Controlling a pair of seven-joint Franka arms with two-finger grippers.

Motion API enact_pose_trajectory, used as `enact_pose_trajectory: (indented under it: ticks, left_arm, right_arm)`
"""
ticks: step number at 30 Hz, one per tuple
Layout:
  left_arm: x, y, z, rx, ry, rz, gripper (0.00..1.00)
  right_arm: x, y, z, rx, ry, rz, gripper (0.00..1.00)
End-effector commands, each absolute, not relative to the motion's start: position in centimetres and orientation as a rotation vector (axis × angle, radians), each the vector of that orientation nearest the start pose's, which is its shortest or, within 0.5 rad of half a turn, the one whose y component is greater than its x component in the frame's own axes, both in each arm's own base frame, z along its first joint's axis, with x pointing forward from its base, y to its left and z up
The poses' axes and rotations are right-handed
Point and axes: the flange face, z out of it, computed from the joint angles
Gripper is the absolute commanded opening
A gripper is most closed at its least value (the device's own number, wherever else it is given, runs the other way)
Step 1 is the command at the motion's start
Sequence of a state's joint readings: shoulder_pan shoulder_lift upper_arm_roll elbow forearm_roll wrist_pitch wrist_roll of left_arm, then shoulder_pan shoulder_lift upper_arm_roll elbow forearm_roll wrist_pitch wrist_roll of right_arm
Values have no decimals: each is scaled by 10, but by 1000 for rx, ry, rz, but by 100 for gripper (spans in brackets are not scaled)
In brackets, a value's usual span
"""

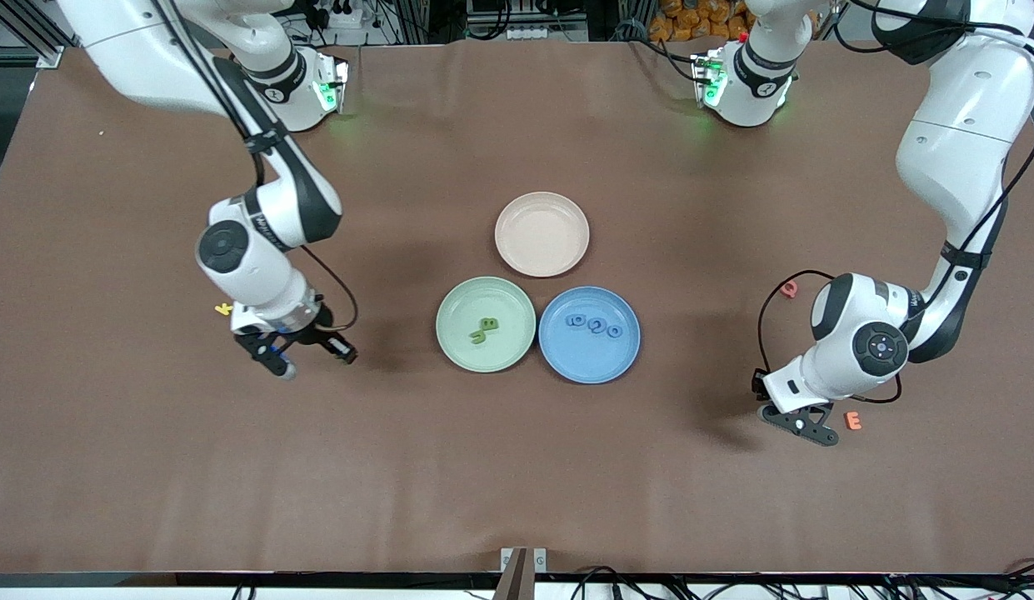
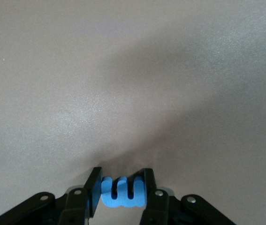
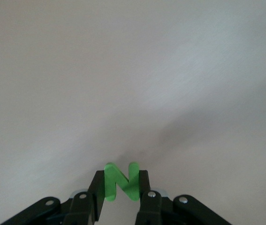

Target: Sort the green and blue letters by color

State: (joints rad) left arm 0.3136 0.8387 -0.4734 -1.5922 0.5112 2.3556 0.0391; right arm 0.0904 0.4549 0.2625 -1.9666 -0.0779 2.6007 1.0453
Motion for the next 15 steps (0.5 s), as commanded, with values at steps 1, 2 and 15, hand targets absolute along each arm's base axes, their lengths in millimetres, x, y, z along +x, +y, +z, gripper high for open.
enact_pose_trajectory:
  ticks: [1,2,15]
  left_arm:
    - [689,-75,193,-3077,579,-25,0]
    - [688,-79,195,-3084,554,-11,0]
    - [661,-177,233,-3138,73,124,0]
  right_arm:
    - [604,258,267,-2730,1052,-134,0]
    - [602,268,266,-2723,1062,-130,0]
    - [596,367,254,-2641,1157,-75,0]
